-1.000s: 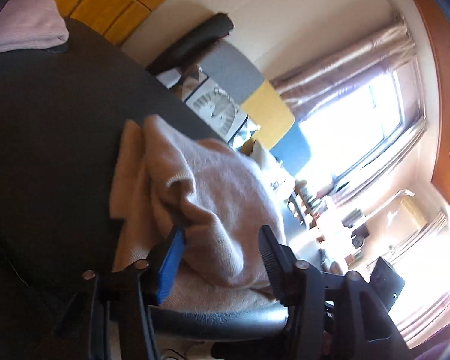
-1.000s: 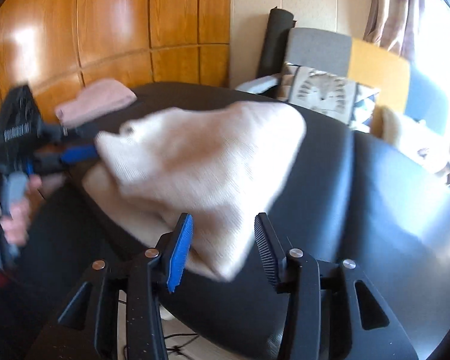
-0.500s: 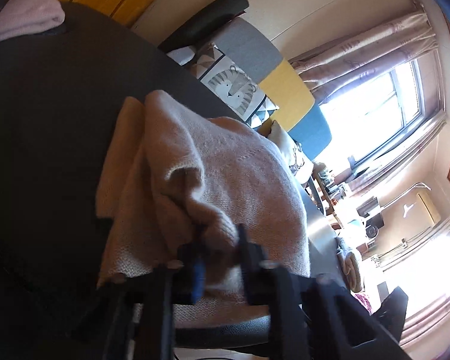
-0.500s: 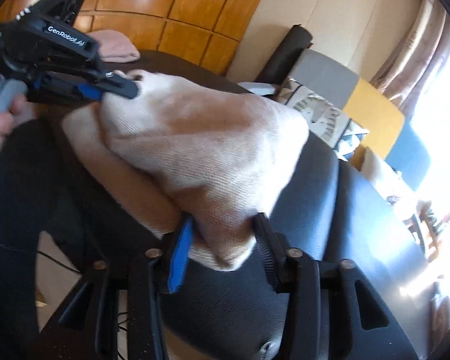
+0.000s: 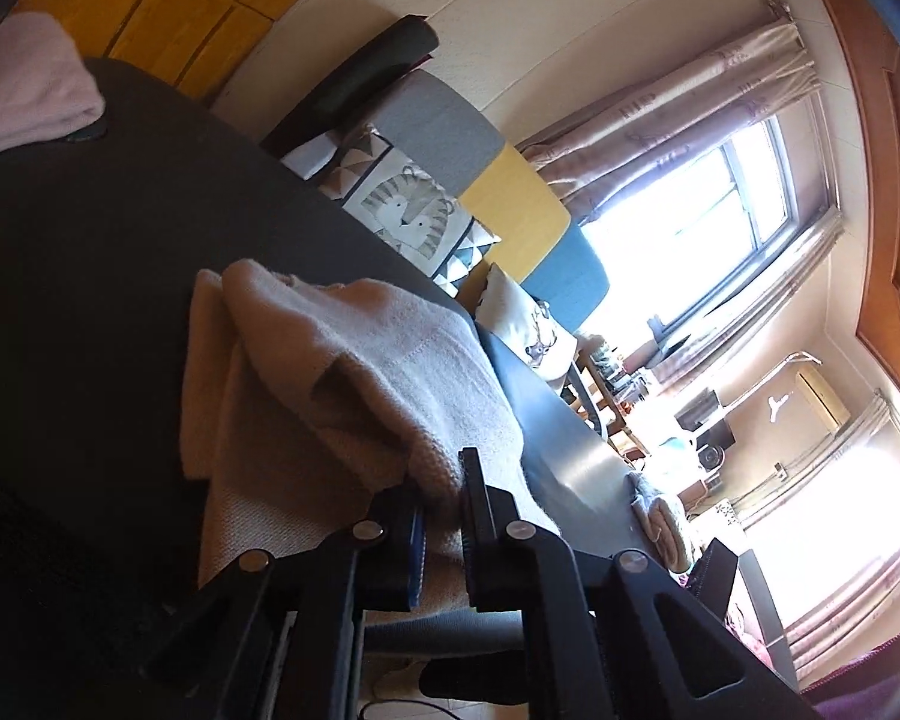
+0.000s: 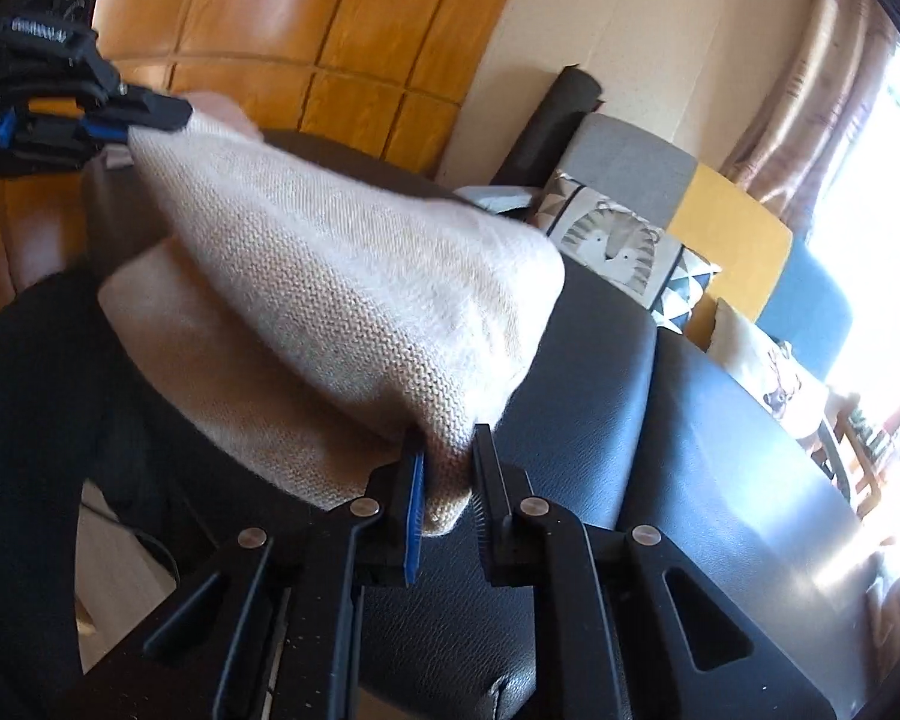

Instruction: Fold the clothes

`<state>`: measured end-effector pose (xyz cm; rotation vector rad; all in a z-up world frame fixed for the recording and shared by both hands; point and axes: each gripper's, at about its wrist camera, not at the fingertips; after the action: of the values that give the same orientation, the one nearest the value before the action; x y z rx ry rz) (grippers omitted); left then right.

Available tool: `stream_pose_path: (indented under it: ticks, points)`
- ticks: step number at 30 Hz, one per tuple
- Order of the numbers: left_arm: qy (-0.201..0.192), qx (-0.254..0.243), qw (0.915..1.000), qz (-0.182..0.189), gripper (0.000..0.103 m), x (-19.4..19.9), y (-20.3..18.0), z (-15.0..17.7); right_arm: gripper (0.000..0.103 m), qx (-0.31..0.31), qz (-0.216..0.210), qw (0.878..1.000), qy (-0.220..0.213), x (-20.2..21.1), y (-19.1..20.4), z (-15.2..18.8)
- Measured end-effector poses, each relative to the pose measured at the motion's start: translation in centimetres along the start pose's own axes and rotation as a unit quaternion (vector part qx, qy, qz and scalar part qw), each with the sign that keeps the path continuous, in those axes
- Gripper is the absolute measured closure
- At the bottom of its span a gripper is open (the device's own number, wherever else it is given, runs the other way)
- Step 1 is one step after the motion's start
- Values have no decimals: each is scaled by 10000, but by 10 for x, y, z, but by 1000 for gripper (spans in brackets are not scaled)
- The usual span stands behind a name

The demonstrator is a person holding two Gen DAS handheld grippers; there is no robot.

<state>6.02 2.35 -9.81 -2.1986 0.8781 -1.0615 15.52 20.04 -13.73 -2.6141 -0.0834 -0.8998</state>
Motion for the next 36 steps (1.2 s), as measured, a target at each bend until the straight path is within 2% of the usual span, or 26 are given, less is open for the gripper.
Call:
stream_pose_path:
  ticks: [3, 6, 10, 12, 13, 17, 19, 23, 24, 25, 27, 31, 33, 35, 36]
  points:
    - [210, 35, 9994, -287, 95, -7, 14, 15, 86, 66, -88, 9995, 283, -9, 4, 5]
    - [472, 202, 9968, -609, 94, -22, 37, 30, 83, -87, -391, 9987, 330, -8, 0, 8]
    - [566, 766, 9934, -644, 94, -27, 67, 38, 82, -681, -1240, 9898, -142, 15, -21, 2]
    - [539, 820, 9931, -635, 94, -27, 70, 39, 80, -1055, -1488, 9823, -418, 26, -35, -5]
    - [527, 773, 9936, -627, 94, -27, 68, 39, 75, -1176, -1543, 9796, -518, 29, -39, -11]
    - [531, 669, 9941, -671, 94, -29, 64, 40, 72, -1188, -1868, 9720, -790, 31, -36, -39]
    - [523, 677, 9941, -667, 94, -29, 65, 40, 59, -1160, -2130, 9677, -684, 25, -32, -47]
    - [519, 685, 9939, -690, 94, -30, 63, 39, 61, -943, -1981, 9755, -174, -3, -13, -56]
    - [516, 682, 9939, -699, 93, -30, 63, 39, 77, -857, -1953, 9770, 89, -11, -8, -54]
    - [514, 679, 9938, -709, 93, -30, 63, 39, 88, -733, -1921, 9779, 382, -19, -2, -49]
    - [520, 674, 9937, -723, 93, -30, 63, 40, 88, -459, -1887, 9772, 853, -29, 8, -34]
    - [518, 684, 9937, -720, 92, -29, 65, 41, 88, -238, -1870, 9790, 774, -12, 10, -18]
    - [504, 692, 9938, -717, 91, -30, 66, 42, 88, -510, -2140, 9727, 735, -9, -3, -26]
    - [494, 686, 9938, -723, 91, -30, 66, 41, 88, -947, -2365, 9661, 416, -3, -24, -42]
    - [492, 681, 9938, -729, 91, -30, 65, 41, 86, -1150, -2328, 9654, 223, -1, -37, -52]
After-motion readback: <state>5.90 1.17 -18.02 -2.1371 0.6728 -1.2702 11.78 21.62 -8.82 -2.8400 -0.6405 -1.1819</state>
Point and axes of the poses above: each gripper's, at about its wrist camera, not at the fingertips, and x roughly against the way its jaws point, y to its left, z to its underside, and after that the axes turned 4 degrees about -z, right-handed
